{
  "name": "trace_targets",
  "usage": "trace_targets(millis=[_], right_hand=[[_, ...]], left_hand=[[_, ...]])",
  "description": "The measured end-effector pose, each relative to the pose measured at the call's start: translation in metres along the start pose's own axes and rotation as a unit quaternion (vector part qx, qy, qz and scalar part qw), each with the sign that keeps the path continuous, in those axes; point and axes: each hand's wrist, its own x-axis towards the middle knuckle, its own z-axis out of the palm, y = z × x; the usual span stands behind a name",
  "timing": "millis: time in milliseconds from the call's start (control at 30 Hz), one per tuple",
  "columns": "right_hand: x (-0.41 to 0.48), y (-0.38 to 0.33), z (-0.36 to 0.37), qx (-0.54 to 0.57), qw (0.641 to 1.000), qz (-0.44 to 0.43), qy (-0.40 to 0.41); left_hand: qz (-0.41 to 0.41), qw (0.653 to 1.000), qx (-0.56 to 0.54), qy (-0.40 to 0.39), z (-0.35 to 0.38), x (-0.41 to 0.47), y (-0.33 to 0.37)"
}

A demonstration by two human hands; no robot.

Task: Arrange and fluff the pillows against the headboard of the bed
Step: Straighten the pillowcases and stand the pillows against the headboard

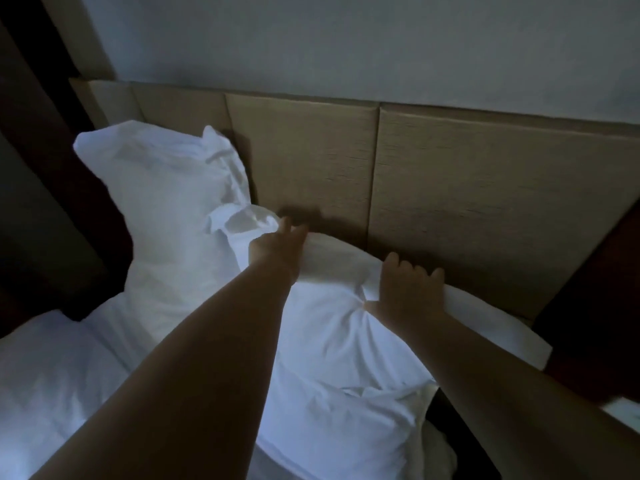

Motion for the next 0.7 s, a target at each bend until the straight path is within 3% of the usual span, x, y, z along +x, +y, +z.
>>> trace_targets(millis=[367, 533, 700], right_hand=[[0.009, -0.039, 0.009, -0.032, 0.999, 0.037, -0.023], [-0.017, -0.047, -0.017, -0.051, 0.998, 0.036, -0.007], [-0.052, -0.048, -0.079, -0.061, 0.997, 0.028, 0.029]], left_hand=[[0.094, 0.992, -0.021, 0.084, 0.054, 0.045, -0.018], [0.110, 0.984, -0.031, 0.139, 0.036, 0.015, -0.033], [0.073, 0.977, -0.028, 0.199, -0.024, -0.038, -0.045]])
